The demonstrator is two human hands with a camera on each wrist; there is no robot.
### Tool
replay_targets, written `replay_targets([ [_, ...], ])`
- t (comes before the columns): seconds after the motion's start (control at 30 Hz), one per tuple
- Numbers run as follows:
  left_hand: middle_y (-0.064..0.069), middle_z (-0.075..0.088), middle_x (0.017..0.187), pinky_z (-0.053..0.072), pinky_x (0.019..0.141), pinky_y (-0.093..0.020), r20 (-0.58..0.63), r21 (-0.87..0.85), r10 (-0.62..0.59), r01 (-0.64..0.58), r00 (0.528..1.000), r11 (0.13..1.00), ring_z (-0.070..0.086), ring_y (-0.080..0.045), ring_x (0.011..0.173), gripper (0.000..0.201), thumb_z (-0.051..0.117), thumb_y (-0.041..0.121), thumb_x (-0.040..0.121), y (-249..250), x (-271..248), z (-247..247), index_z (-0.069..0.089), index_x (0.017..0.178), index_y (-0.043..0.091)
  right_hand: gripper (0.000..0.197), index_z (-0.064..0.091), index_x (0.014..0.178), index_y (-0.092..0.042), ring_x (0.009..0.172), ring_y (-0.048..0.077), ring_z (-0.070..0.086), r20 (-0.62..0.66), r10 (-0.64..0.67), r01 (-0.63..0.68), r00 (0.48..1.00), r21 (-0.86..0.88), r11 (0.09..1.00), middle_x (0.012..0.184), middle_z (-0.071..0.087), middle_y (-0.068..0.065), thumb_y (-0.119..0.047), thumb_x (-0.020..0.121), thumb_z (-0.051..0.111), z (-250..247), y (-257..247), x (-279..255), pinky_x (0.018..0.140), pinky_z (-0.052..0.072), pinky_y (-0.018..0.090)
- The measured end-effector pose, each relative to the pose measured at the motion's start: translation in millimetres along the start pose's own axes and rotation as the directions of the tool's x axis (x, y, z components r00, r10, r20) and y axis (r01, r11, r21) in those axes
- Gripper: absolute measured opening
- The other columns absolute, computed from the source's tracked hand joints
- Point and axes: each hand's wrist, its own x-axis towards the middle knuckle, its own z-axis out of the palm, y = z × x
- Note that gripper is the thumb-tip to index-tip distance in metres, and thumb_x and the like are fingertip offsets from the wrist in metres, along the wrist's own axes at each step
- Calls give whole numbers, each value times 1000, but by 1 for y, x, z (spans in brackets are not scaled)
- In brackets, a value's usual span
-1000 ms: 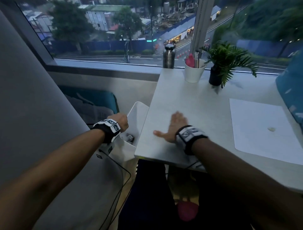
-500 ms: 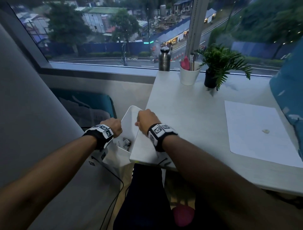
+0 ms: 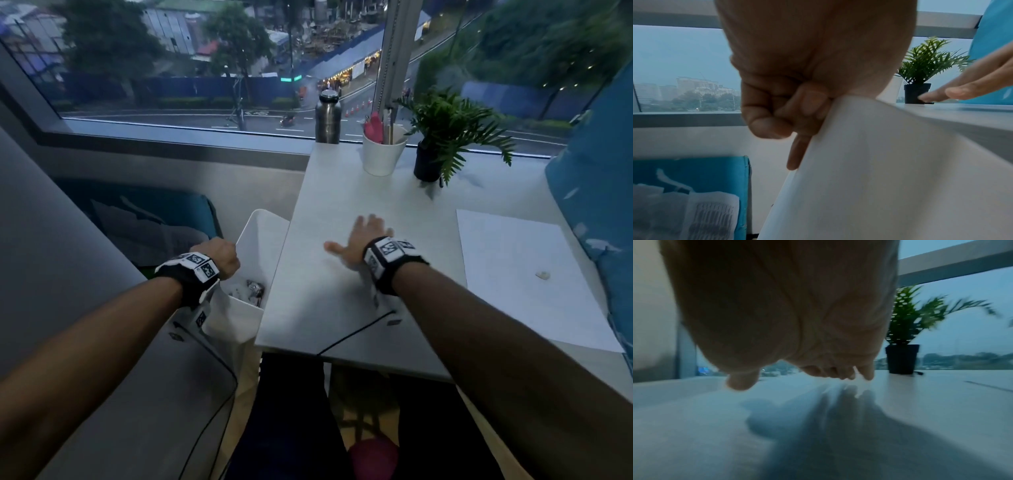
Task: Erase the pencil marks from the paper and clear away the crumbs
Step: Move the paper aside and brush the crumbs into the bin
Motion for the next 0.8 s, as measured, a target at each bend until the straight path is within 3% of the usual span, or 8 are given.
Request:
replay_targets([
  [0.07, -18, 62, 122, 49, 84, -38, -11, 9, 9, -9, 1000, 1000, 61, -37, 106, 31, 46, 22, 95, 1, 4, -2, 62, 113, 3, 121, -11, 152, -1, 149, 38, -12, 34, 162, -164, 986, 71, 984, 159, -17, 21, -87, 77, 31, 3, 21, 2, 120, -3, 53],
  [0.13, -19, 62, 121, 48, 82, -37, -13, 11, 14, -14, 1000, 1000, 62, -37, 106, 30, 46, 22, 94, 2, 8, -5, 62, 111, 4, 129, -14, 150, 1, 148, 38, -14, 36, 172, -175, 984, 88, 981, 159, -21, 21, -90, 72, 32, 9, 18, 2, 121, -5, 50],
  [0.27, -18, 64, 118, 50, 81, -37, -1, 14, 29, -29, 1000, 999, 62, -38, 104, 28, 47, 22, 93, 4, 13, -11, 63, 108, 5, 138, -9, 151, 4, 148, 41, -8, 4, -146, 146, 989, 6, 989, 160, -13, 23, -97, 64, 29, 25, -56, -1, 122, -1, 48],
  [0.4, -18, 64, 119, 49, 82, -37, -4, 38, 18, -17, 1000, 999, 62, -37, 106, 28, 47, 22, 94, 6, 14, -14, 63, 110, 5, 128, 2, 154, -4, 150, 34, 2, 119, -440, 449, 890, -58, 892, 162, -3, 18, -92, 68, 37, 38, -140, -15, 122, 8, 47],
  [0.5, -17, 64, 121, 49, 84, -37, -3, 36, 2, -2, 1000, 999, 62, -36, 108, 28, 47, 22, 95, 7, 14, -13, 62, 112, 5, 113, 11, 153, -1, 149, 32, 11, 39, -547, 548, 836, -75, 833, 162, 8, 19, -81, 79, 42, 27, -144, -18, 121, 14, 44],
  [0.6, -18, 63, 120, 48, 81, -36, -5, 27, 19, -19, 1000, 999, 62, -37, 106, 28, 46, 22, 94, 6, 14, -11, 61, 110, 4, 113, 9, 151, 4, 149, 35, 11, -95, -402, 390, 911, -126, 912, 160, 9, 23, -81, 81, 35, 9, -103, -4, 121, 14, 43],
  [0.7, -20, 62, 120, 46, 78, -36, -11, 27, 26, -25, 1000, 999, 62, -39, 106, 28, 46, 21, 95, 2, 12, -6, 61, 110, 3, 114, -3, 151, 4, 149, 38, -6, -35, -70, 68, 997, -70, 995, 160, -8, 24, -83, 83, 23, -4, -55, 2, 122, -2, 47],
  [0.8, -20, 59, 122, 46, 80, -37, -23, 13, 20, -20, 1000, 1000, 60, -39, 108, 29, 46, 22, 96, -1, 11, -2, 60, 113, 2, 129, -8, 150, 6, 147, 42, -12, 54, 147, -148, 988, 18, 989, 157, -15, 28, -92, 72, 23, 9, -50, -3, 120, -9, 50],
])
